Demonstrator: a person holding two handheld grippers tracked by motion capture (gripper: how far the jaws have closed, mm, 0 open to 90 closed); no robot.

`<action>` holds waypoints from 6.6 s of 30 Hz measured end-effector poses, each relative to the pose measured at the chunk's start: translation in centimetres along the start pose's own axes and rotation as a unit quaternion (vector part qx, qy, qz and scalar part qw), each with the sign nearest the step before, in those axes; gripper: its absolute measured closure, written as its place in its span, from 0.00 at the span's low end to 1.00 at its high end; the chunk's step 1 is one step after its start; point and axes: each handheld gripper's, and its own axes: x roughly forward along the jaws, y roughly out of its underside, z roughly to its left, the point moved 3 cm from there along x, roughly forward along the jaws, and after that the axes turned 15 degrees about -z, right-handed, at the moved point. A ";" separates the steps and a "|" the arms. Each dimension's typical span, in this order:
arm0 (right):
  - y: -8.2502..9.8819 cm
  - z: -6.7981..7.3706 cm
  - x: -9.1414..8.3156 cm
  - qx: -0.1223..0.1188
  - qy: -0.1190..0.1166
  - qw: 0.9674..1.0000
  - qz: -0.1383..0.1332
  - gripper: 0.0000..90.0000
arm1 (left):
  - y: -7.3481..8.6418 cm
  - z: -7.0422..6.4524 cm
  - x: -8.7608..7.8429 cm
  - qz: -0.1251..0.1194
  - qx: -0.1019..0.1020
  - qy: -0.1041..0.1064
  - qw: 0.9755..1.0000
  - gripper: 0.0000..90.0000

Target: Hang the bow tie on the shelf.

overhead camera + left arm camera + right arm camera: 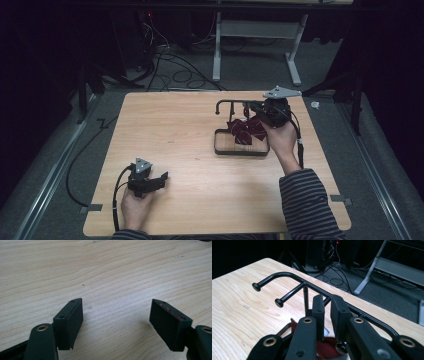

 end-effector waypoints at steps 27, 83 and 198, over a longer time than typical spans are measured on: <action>0.7 -0.6 -3.8 0.009 -0.016 1.000 -0.017 0.86 | 0.0 0.0 0.0 0.001 0.002 0.000 1.000 0.31; 6.7 -3.3 -11.1 0.084 -0.002 0.996 -0.020 0.76 | 0.0 -0.1 0.0 0.003 0.007 -0.004 1.000 0.31; 18.1 0.8 -9.8 0.182 -0.044 0.981 0.056 0.76 | 0.0 -0.2 0.1 0.004 0.011 -0.007 1.000 0.31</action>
